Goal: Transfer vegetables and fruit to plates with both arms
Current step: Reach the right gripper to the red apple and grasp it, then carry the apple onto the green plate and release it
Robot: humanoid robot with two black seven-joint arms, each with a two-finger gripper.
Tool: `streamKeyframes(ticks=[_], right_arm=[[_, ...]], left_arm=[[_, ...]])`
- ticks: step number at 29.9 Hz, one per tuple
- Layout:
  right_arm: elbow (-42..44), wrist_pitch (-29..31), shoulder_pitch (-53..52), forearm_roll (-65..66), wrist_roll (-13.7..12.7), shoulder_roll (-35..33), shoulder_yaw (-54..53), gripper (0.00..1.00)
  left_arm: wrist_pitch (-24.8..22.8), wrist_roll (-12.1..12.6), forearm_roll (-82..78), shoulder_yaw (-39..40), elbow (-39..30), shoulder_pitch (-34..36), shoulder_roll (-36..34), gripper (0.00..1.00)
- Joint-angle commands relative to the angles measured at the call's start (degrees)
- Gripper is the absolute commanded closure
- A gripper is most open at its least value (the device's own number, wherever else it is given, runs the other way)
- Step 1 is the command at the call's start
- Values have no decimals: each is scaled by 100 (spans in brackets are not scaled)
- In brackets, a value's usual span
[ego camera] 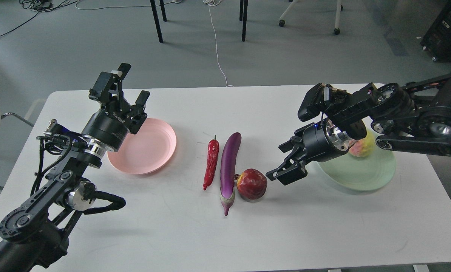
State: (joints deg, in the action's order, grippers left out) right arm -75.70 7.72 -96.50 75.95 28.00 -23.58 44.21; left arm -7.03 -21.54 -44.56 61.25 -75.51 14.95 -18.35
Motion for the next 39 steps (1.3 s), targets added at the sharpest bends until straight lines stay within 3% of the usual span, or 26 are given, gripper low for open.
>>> streamKeyframes(ticks=[1, 15, 25, 28, 33, 39], right_arm=[[396, -51, 210, -10, 0, 379, 17, 1], [1250, -77, 737, -27, 0, 1409, 17, 2], [1576, -113, 966, -19, 0, 1770, 43, 5], [1584, -86, 957, -19, 0, 1778, 113, 16], [1611, -86, 949, -19, 0, 1787, 254, 47], [1550, -86, 826, -10, 0, 1708, 272, 56]], left_arm=[[0, -9, 0, 1, 2, 0, 24, 2], [0, 0, 0, 10, 2, 0, -2, 2], [0, -9, 18, 19, 2, 0, -19, 2], [0, -9, 18, 19, 2, 0, -28, 2], [0, -9, 18, 19, 2, 8, -28, 2], [0, 0, 18, 28, 2, 35, -28, 2]])
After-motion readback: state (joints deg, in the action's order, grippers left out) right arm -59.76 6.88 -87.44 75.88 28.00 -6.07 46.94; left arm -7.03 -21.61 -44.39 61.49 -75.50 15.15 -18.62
